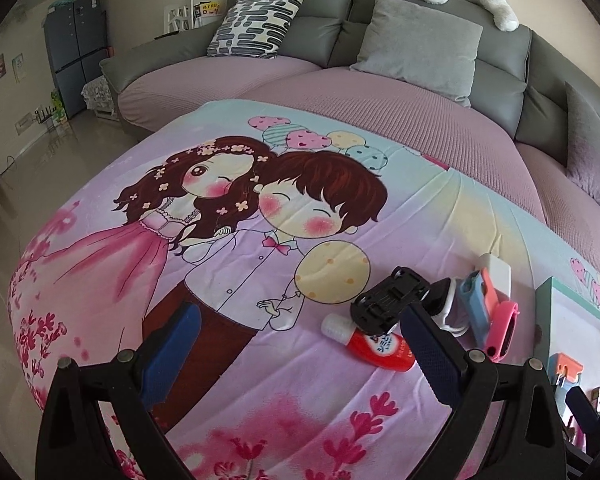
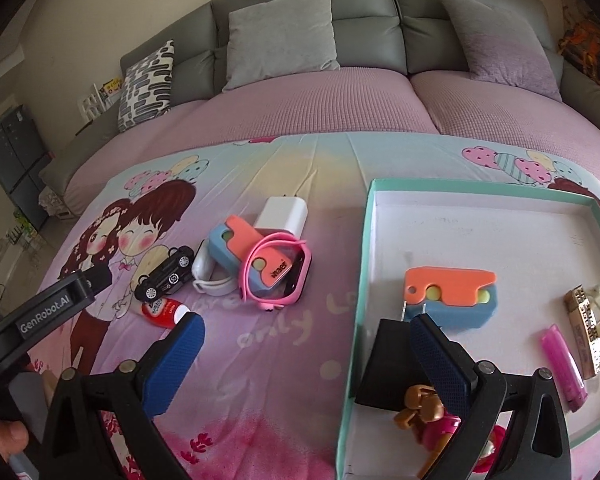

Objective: Organize rigid objects
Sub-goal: 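Move both open tools back toward the remaining objects on the bed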

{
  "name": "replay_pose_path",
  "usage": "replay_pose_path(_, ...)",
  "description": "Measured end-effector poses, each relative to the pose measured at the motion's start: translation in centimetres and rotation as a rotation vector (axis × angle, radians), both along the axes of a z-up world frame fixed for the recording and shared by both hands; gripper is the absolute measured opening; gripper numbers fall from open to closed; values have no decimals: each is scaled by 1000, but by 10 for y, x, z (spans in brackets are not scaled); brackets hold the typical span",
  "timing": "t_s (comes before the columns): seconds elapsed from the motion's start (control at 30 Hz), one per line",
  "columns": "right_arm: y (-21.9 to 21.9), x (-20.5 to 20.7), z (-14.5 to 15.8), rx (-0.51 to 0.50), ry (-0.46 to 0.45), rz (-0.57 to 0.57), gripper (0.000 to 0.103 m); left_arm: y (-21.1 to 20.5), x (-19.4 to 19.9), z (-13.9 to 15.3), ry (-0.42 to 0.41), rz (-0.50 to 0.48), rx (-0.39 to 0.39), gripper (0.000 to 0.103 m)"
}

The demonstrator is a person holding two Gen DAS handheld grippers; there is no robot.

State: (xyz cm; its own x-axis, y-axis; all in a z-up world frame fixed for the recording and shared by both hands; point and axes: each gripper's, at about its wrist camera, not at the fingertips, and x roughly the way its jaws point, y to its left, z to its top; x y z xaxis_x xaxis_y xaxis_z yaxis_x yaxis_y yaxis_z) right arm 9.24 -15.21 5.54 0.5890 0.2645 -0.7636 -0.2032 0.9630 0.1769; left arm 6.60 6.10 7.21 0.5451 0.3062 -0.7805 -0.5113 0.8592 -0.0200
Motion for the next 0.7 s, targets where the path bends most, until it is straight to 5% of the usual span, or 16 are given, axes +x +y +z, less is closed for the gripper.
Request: replay_pose_path(0.7, 11, 8, 2, -17, -68, -16, 103, -17, 25, -47, 129, -259, -66, 100)
